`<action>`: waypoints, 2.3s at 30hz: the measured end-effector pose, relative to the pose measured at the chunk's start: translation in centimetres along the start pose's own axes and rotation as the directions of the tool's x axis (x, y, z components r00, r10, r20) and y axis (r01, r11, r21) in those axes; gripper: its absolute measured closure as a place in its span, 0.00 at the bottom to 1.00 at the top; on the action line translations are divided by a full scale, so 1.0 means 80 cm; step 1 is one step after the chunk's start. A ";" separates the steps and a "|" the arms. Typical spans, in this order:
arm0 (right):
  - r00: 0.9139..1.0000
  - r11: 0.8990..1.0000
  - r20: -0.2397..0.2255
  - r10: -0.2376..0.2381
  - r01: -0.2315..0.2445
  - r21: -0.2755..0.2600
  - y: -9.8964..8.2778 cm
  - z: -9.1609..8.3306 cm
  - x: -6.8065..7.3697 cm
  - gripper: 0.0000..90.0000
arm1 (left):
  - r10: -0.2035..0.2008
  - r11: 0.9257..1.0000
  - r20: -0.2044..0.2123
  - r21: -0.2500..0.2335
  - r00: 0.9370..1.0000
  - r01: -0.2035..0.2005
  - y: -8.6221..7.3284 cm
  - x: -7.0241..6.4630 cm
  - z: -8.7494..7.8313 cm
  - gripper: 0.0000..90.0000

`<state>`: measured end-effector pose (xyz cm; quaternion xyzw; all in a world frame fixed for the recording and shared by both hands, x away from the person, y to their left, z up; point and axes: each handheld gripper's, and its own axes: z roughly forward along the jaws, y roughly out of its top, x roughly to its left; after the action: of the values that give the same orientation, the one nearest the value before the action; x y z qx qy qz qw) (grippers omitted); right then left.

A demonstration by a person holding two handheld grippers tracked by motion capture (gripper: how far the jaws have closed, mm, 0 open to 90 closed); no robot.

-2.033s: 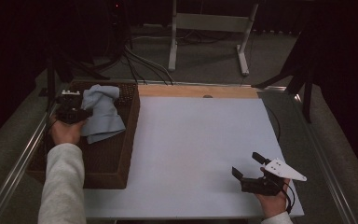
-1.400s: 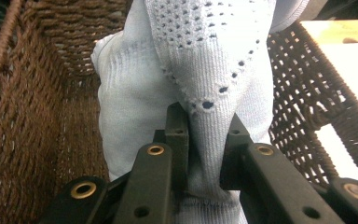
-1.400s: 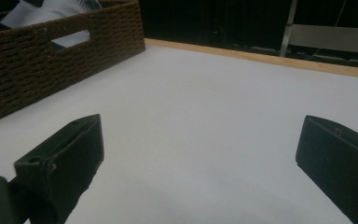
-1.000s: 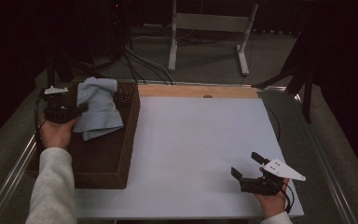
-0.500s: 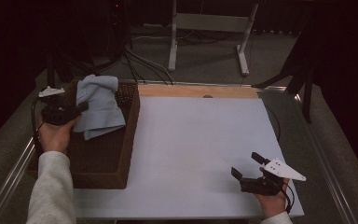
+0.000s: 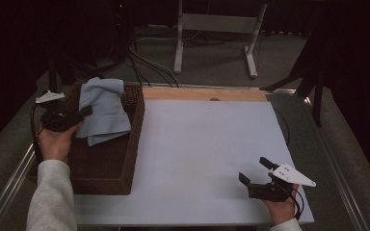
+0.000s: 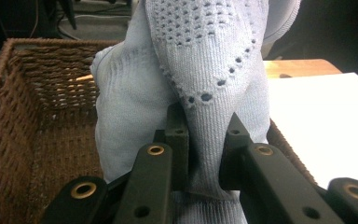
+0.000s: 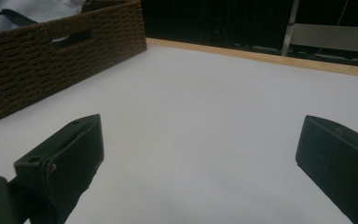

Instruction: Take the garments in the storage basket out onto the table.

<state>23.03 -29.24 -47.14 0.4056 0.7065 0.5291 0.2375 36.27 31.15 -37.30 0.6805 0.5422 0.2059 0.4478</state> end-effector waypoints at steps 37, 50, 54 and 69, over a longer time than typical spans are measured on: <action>1.000 1.000 -0.011 0.012 -0.012 -0.004 0.000 0.001 -0.002 0.01 | 0.021 0.999 0.124 -0.030 0.992 -0.018 0.007 -0.029 -0.015 0.88; 1.000 1.000 -0.012 0.007 -0.007 -0.002 0.000 0.002 -0.001 0.01 | 0.051 0.998 0.178 -0.049 0.983 -0.043 0.017 -0.047 -0.020 0.88; 1.000 1.000 -0.011 0.009 -0.009 -0.004 0.000 0.001 -0.002 0.01 | 0.062 0.997 0.194 -0.055 0.979 -0.052 0.020 -0.054 -0.020 0.88; 1.000 1.000 -0.013 0.009 -0.009 -0.004 0.000 0.001 -0.002 0.01 | 0.099 0.994 0.262 -0.069 0.960 -0.084 0.024 -0.084 -0.012 0.88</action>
<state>23.16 -29.29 -47.18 0.4049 0.7051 0.5342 0.2312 34.42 25.31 -33.82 0.7131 0.4394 0.1488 0.5256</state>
